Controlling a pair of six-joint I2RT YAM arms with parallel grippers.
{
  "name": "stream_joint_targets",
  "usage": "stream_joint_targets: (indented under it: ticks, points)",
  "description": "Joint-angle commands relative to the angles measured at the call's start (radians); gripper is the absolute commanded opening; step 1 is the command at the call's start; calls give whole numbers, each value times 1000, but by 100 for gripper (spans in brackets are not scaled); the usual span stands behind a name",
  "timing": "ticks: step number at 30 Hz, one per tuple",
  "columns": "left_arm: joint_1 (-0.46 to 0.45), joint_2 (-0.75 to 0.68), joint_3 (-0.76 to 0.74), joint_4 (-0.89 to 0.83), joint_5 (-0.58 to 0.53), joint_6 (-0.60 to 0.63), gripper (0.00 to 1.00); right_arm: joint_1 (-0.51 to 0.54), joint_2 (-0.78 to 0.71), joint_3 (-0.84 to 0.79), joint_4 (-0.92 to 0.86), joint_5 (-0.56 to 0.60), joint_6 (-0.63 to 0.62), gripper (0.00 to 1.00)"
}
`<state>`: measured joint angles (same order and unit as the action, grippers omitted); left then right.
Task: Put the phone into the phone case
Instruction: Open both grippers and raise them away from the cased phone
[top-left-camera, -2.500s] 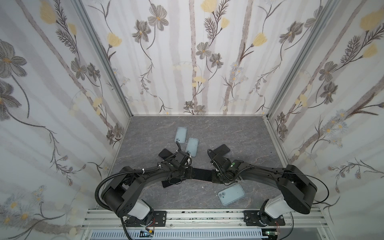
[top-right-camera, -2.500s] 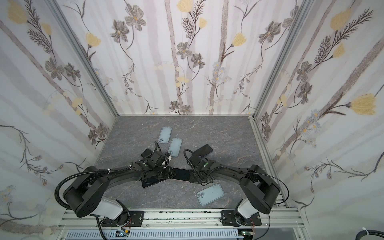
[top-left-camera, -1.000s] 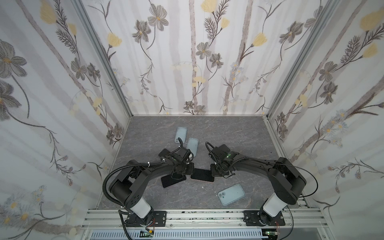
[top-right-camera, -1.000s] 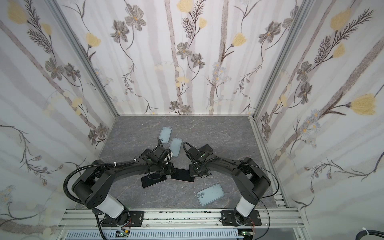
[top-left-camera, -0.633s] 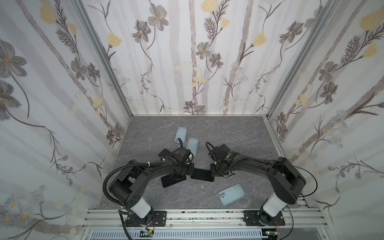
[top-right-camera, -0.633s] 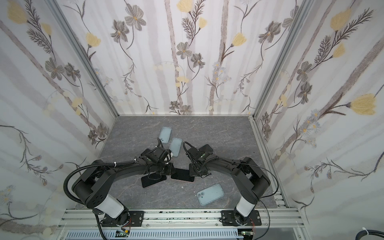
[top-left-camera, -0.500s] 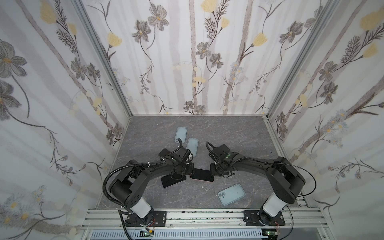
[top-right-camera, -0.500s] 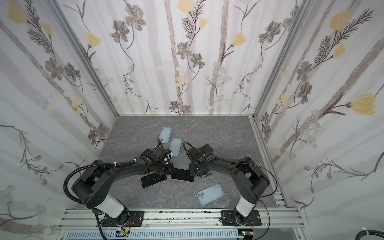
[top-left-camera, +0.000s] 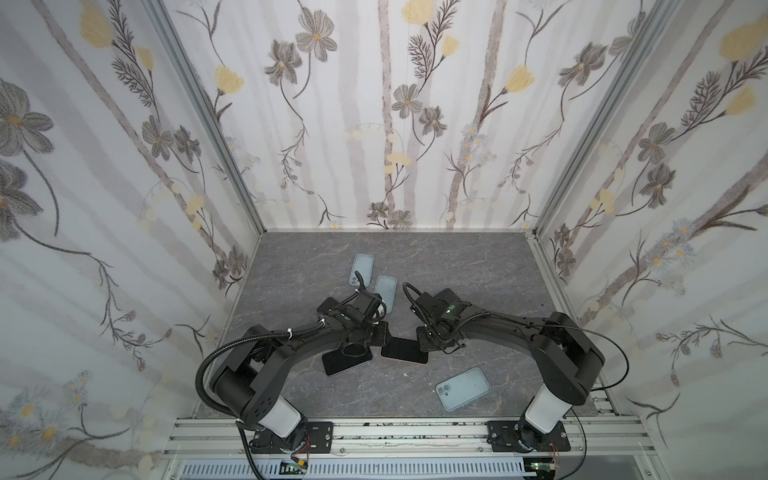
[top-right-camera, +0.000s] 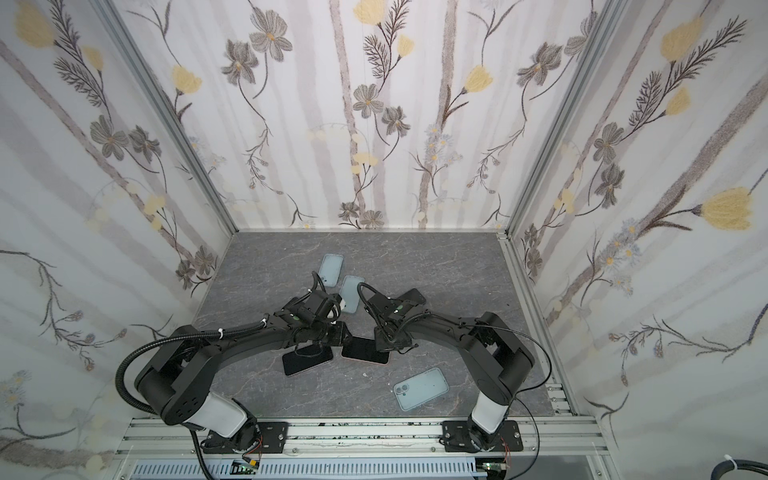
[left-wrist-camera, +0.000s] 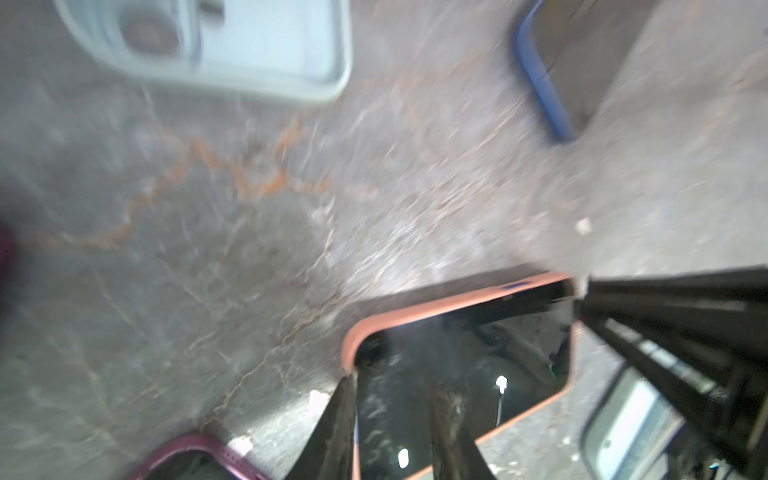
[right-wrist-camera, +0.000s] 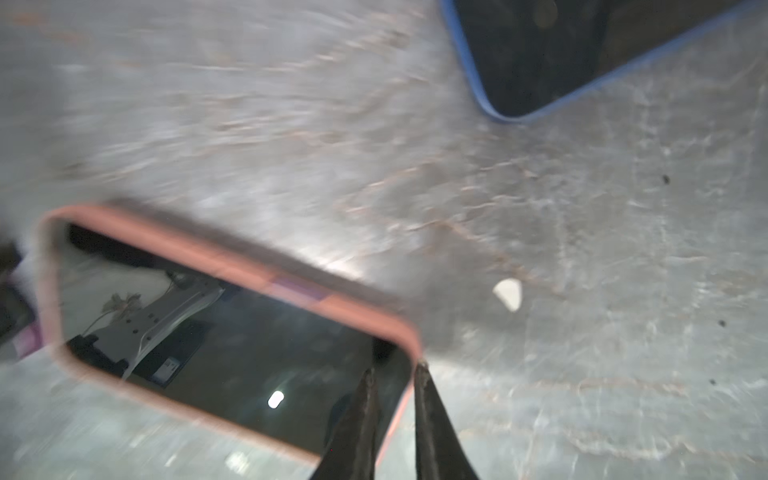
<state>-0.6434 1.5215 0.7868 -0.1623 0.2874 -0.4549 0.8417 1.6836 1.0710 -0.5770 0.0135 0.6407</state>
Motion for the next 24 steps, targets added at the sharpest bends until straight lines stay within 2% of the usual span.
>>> stream_joint_targets:
  ticks: [1,6,10,14,18,21,24]
  points:
    - [2,-74,22,10,-63,24,31,15,-74,50,20,14,-113,22]
    - [2,-255,-3,53,-144,104,36,22,-208,81,66,35,-312,28]
    - [2,-413,-58,104,-170,209,50,24,-271,101,84,51,-487,38]
    - [2,-553,-112,136,-150,340,64,25,-282,94,97,24,-670,42]
    - [2,-668,-139,107,-137,478,76,25,-246,85,58,-45,-815,54]
    - [2,-744,-158,72,-129,574,83,24,-221,58,62,-102,-882,72]
    - [0,-811,-189,31,-85,682,89,25,-201,23,95,-148,-915,82]
